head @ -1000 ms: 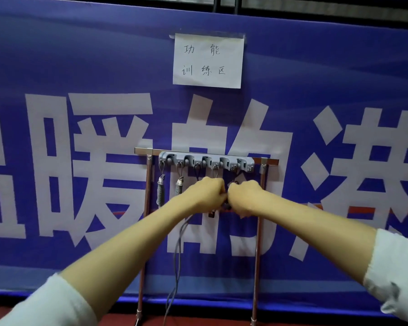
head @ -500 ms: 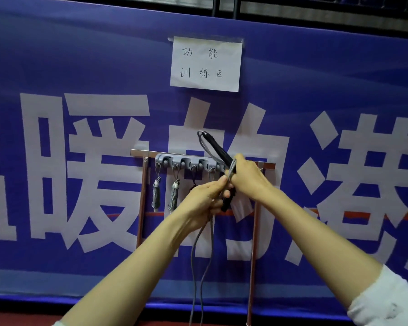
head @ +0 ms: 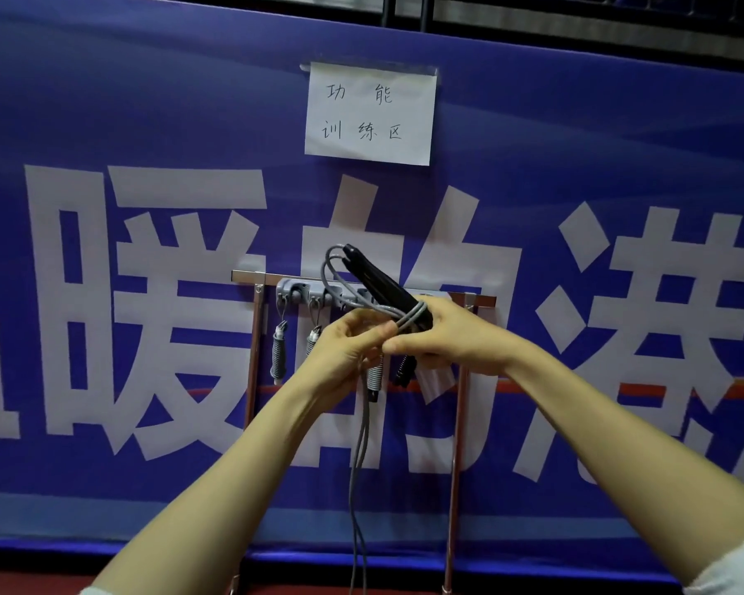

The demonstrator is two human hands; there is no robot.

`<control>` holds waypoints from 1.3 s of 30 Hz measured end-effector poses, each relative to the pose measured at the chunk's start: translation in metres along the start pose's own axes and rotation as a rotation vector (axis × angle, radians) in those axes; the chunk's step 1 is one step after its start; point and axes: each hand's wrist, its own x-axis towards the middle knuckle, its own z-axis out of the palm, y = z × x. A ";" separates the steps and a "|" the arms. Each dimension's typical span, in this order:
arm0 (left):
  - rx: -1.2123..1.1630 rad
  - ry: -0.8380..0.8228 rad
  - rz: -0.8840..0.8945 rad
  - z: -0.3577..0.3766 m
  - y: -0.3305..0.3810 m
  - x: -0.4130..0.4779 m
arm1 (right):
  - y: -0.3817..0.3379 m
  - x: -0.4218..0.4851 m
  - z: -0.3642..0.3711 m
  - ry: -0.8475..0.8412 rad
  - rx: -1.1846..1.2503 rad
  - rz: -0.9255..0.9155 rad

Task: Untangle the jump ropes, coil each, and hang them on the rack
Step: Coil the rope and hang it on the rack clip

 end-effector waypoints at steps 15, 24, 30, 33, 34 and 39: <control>0.214 -0.407 -0.123 -0.030 -0.015 -0.002 | -0.015 -0.012 0.006 -0.101 0.207 0.076; 1.255 -0.835 -0.205 -0.016 0.062 0.034 | -0.014 -0.018 0.032 -0.487 -0.134 0.317; 1.450 -0.705 0.119 -0.017 0.071 0.026 | -0.014 -0.014 0.020 -0.473 -0.049 0.422; 1.487 -0.692 0.249 -0.013 0.070 0.021 | -0.003 -0.005 0.020 -0.545 0.017 0.525; 1.502 -0.699 0.292 -0.012 0.070 0.020 | 0.000 -0.001 0.020 -0.567 0.016 0.541; 1.575 -0.600 0.405 -0.013 0.067 0.018 | 0.004 0.011 0.010 -0.423 -0.208 0.496</control>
